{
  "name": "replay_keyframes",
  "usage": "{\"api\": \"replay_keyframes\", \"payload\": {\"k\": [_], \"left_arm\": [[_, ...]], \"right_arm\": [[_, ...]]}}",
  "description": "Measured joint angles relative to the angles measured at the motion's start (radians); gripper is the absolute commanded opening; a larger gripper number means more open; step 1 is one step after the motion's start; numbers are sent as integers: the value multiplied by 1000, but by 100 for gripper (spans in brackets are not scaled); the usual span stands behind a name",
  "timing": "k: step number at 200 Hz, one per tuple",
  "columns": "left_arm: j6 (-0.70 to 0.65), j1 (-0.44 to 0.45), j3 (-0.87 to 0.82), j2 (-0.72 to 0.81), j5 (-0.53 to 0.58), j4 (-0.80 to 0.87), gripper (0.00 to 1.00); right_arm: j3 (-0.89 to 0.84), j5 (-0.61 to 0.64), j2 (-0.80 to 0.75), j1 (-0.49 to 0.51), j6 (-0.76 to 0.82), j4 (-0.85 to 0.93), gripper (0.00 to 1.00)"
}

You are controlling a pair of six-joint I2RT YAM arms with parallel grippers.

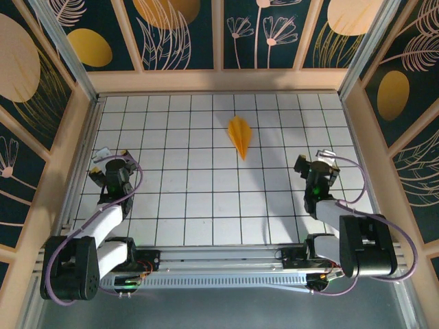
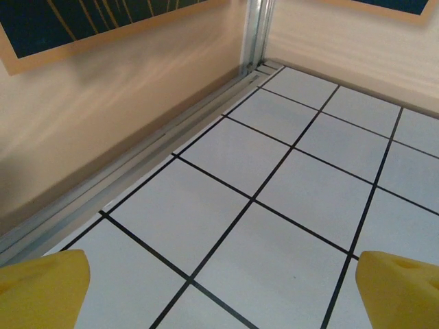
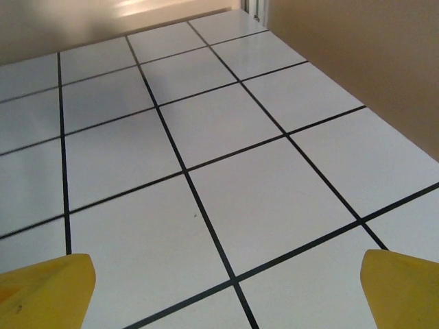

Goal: Fold a paper plane with a square sheet of paper (fold left side to right side)
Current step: Reset both arms

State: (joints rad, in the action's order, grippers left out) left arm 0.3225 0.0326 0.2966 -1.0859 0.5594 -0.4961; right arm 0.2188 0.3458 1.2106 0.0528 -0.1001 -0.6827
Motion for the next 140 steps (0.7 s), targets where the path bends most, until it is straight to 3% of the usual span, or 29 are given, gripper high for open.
{"api": "replay_keyframes", "payload": {"k": [55,140], "left_arm": [[-39,0,-40,-32,-8,-114,99],[-88,-1,-50,-92,-86,-282,99]], "right_arm": [[-32,-74,114,0,87,-325,99],[-60,-188,351,-6,102,-656,99]]}}
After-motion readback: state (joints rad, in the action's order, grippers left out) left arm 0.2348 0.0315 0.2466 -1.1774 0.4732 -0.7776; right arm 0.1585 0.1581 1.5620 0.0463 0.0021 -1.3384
